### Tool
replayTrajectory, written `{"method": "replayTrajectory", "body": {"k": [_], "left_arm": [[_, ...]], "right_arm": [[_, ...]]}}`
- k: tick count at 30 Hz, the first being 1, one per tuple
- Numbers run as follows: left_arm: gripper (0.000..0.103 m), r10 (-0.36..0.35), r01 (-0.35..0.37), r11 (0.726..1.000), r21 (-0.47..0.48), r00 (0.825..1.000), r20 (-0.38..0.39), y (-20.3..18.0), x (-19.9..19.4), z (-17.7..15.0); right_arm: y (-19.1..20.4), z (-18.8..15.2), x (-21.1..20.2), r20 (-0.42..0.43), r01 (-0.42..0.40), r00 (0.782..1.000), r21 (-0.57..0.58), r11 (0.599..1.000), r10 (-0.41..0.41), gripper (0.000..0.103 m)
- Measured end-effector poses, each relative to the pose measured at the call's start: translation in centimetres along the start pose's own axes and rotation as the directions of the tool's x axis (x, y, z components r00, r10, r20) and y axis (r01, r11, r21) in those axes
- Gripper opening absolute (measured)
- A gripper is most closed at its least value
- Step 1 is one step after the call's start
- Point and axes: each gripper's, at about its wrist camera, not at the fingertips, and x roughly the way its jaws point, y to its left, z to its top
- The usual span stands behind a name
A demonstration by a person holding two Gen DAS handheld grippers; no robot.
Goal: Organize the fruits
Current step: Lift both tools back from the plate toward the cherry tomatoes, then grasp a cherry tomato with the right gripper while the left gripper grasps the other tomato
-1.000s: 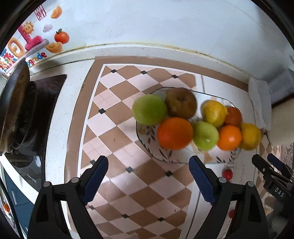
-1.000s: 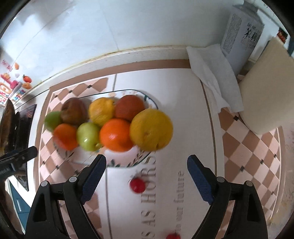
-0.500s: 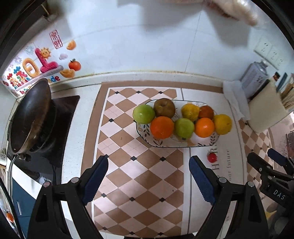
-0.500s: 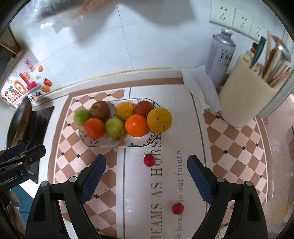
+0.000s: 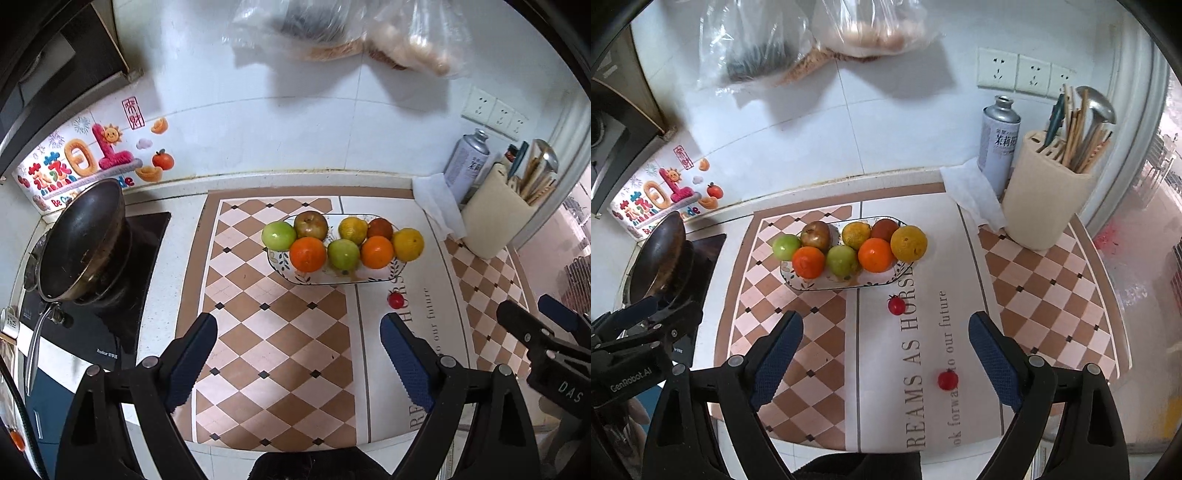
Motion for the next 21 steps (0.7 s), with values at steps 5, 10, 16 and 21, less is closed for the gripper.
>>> {"method": "replayTrajectory", "body": {"k": [5, 10, 16, 21], "left_arm": [[0.090, 0.005, -0.006, 1.000, 0.026, 0.999, 0.037, -0.1, -1.4, -0.9], [0.090, -0.011, 0.010, 0.999, 0.038, 0.999, 0.037, 0.1, -2.1, -1.7], [0.090, 0.000, -0.002, 0.999, 0.038, 0.999, 0.045, 0.1, -2.1, -2.1], [0.090, 0.022, -0.022, 1.000, 0.019, 1.000, 0.019, -0.1, -1.0, -2.2]], "right_arm": [[0.0, -1.5, -2.0, 0.021, 0.009, 1.000, 0.025, 1.000, -0.010, 0.094], [0.2, -2.4, -2.8, 0.019, 0.018, 1.000, 0.041, 0.999, -0.019, 0.094], [0.0, -2.8, -3.0, 0.030, -0.001, 1.000, 0.061, 0.998, -0.001, 0.094], [-1.0, -2.7, -2.0, 0.039, -0.063, 0.997, 0.085, 0.994, 0.059, 0.094]]}}
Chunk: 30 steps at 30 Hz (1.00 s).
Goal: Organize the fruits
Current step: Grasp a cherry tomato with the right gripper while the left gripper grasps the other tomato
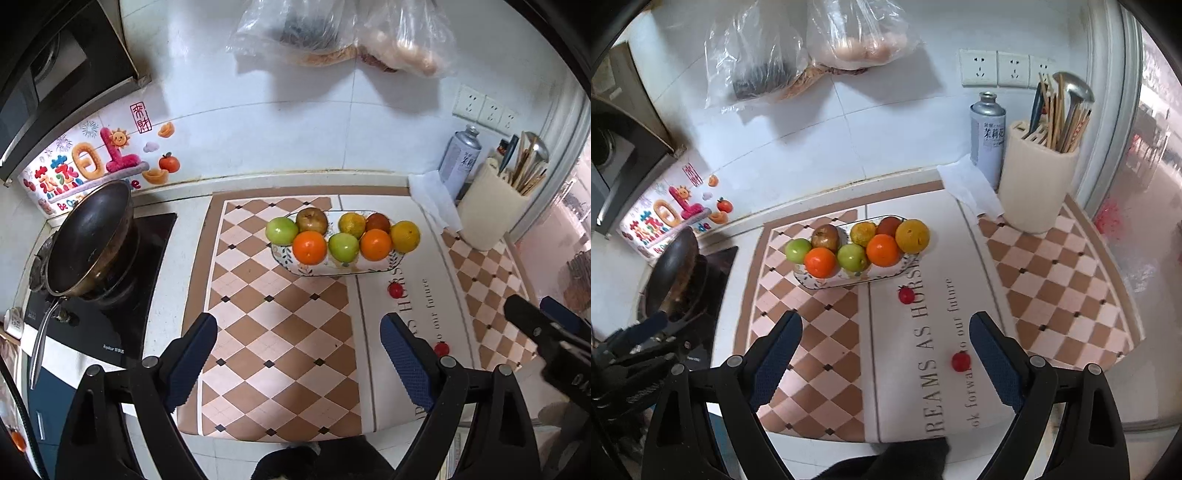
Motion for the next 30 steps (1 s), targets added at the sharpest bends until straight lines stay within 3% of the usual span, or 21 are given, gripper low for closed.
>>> {"method": "replayTrajectory", "body": {"k": [2, 4, 8, 12, 13, 15, 20, 23, 27, 30], "left_arm": [[0.092, 0.012, -0.012, 1.000, -0.002, 1.000, -0.012, -0.3, 0.9, 0.1], [0.102, 0.032, -0.032, 0.999, -0.003, 0.999, -0.043, -0.8, 2.3, 0.2], [0.102, 0.064, -0.063, 0.998, 0.011, 0.993, -0.095, -2.3, 5.3, 0.4], [0.102, 0.112, -0.105, 0.993, 0.056, 0.980, -0.163, -4.1, 9.5, 0.3], [0.102, 0.108, -0.098, 0.993, 0.059, 0.977, -0.183, -4.4, 10.5, 0.2], [0.102, 0.105, -0.092, 0.993, 0.067, 0.969, -0.222, -5.1, 12.5, 0.1], [0.102, 0.069, -0.047, 0.996, 0.073, 0.938, -0.340, -7.1, 17.4, -0.9], [0.102, 0.025, -0.004, 0.999, 0.053, 0.916, -0.401, -8.2, 19.6, -1.2], [0.102, -0.084, 0.087, 0.996, -0.015, 0.882, -0.464, -9.7, 21.8, -1.1], [0.102, -0.162, 0.143, 0.987, -0.076, 0.851, -0.500, -10.8, 23.6, -0.6]], "right_arm": [[-0.8, 0.2, 1.2, -0.016, -0.026, 1.000, 0.009, 1.000, 0.027, 0.094], [-1.8, 0.2, 2.8, -0.040, -0.036, 0.999, 0.018, 0.999, 0.037, 0.094], [-5.0, -0.7, 7.7, -0.137, -0.012, 0.990, 0.035, 0.999, 0.017, 0.094], [-8.5, -2.9, 13.3, -0.247, 0.027, 0.969, 0.059, 0.998, -0.012, 0.093], [-9.3, -3.6, 15.0, -0.274, 0.031, 0.962, 0.061, 0.998, -0.014, 0.091], [-10.3, -4.8, 17.1, -0.315, 0.039, 0.949, 0.052, 0.998, -0.021, 0.076], [-11.6, -7.4, 21.8, -0.399, 0.053, 0.916, 0.024, 0.998, -0.039, 0.065], [-11.9, -8.5, 23.2, -0.434, 0.046, 0.900, 0.015, 0.999, -0.035, 0.052], [-11.5, -9.1, 23.1, -0.403, 0.030, 0.914, -0.028, 0.999, -0.038, 0.033], [-11.9, -9.1, 23.1, -0.407, 0.011, 0.913, -0.017, 1.000, -0.016, 0.032]]}}
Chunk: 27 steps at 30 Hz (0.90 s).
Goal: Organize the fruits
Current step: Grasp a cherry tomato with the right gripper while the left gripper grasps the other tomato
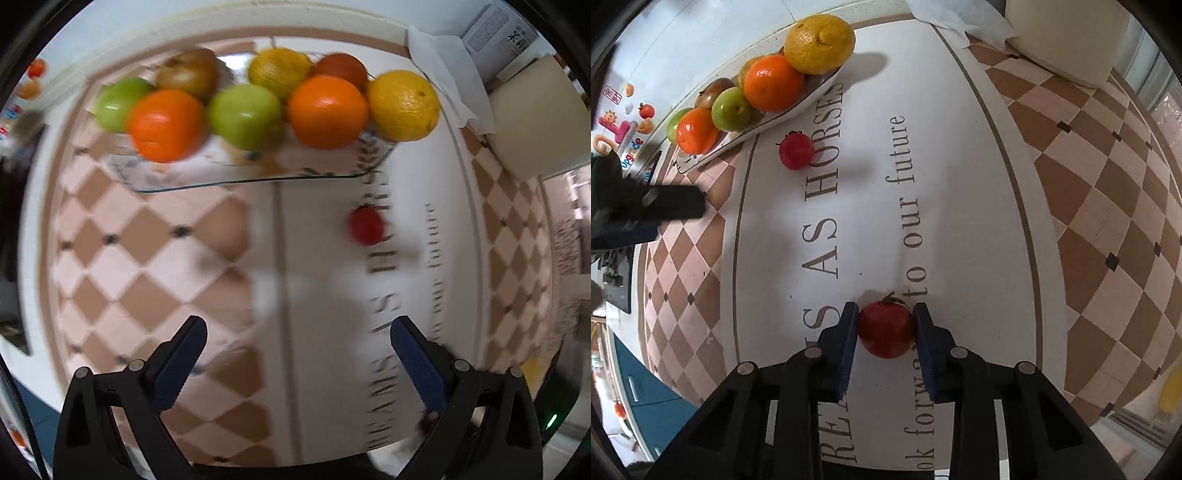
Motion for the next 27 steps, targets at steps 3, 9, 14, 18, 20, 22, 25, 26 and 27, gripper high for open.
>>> {"method": "replayTrajectory", "body": {"k": [3, 9, 14, 18, 20, 22, 25, 26, 27], "left_arm": [[0.102, -0.106, 0.104, 0.993, -0.050, 0.993, -0.042, -0.8, 1.6, 1.9], [0.097, -0.172, 0.169, 0.982, -0.080, 0.985, -0.034, -2.6, 3.0, 4.8], [0.066, -0.134, 0.133, 0.990, -0.036, 0.990, -0.040, -4.0, 4.0, 6.3], [0.050, -0.089, 0.089, 0.996, 0.006, 0.995, -0.049, -5.0, 4.9, 6.7], [0.035, -0.082, 0.083, 0.996, 0.018, 0.995, -0.052, -5.1, 5.1, 6.6], [0.029, -0.084, 0.085, 0.996, 0.026, 0.995, -0.055, -5.1, 5.3, 6.5], [0.025, -0.095, 0.096, 0.995, 0.023, 0.994, -0.052, -4.8, 5.2, 6.3], [0.025, -0.102, 0.103, 0.995, 0.018, 0.994, -0.049, -4.6, 5.0, 6.2], [0.025, -0.108, 0.109, 0.994, 0.015, 0.993, -0.042, -4.4, 4.7, 6.0]], "right_arm": [[-0.6, 0.7, -0.2, 0.005, -0.008, 1.000, 0.008, 1.000, 0.008, 0.032], [-3.4, 2.4, 0.0, 0.019, -0.022, 1.000, 0.065, 0.998, 0.020, 0.033], [-4.7, 4.1, 0.0, 0.032, -0.016, 0.999, 0.066, 0.998, 0.014, 0.033], [-4.4, 5.0, -1.0, 0.046, -0.014, 0.999, 0.055, 0.998, 0.011, 0.033], [-4.6, 5.4, -1.4, 0.057, -0.019, 0.998, 0.054, 0.998, 0.016, 0.033], [-4.4, 5.8, -1.6, 0.064, -0.022, 0.998, 0.048, 0.999, 0.019, 0.033], [-4.5, 6.3, -2.2, 0.077, -0.029, 0.997, 0.039, 0.999, 0.026, 0.033], [-4.4, 6.7, -2.3, 0.081, -0.032, 0.996, 0.037, 0.999, 0.029, 0.033], [-4.3, 6.9, -2.4, 0.087, -0.039, 0.996, 0.036, 0.999, 0.035, 0.033]]}}
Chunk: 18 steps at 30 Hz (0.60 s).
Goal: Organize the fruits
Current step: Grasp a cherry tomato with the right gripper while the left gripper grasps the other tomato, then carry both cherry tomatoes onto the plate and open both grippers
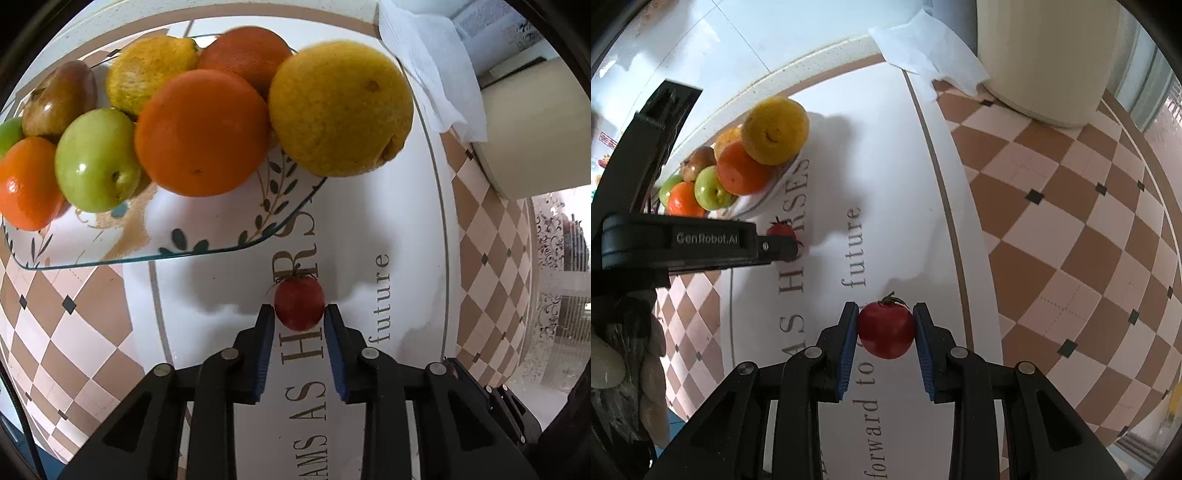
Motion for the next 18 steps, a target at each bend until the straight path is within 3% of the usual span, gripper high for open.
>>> {"method": "replayTrajectory", "body": {"k": [9, 14, 18], "left_arm": [[0.025, -0.087, 0.093, 0.993, -0.070, 0.992, 0.092, 3.8, -6.0, -0.8], [0.025, -0.113, 0.141, 0.979, -0.150, 0.977, 0.179, 8.0, -10.9, -1.2], [0.025, -0.113, 0.159, 0.965, -0.208, 0.970, 0.217, 10.6, -12.5, -0.8]], "right_arm": [[2.9, 2.0, -1.0, 0.048, -0.068, 0.996, -0.036, 0.997, 0.070, 0.033], [6.9, 3.7, -1.0, 0.063, -0.144, 0.987, -0.103, 0.984, 0.151, 0.033], [10.0, 4.8, 0.5, 0.032, -0.175, 0.983, -0.142, 0.974, 0.181, 0.033]]}}
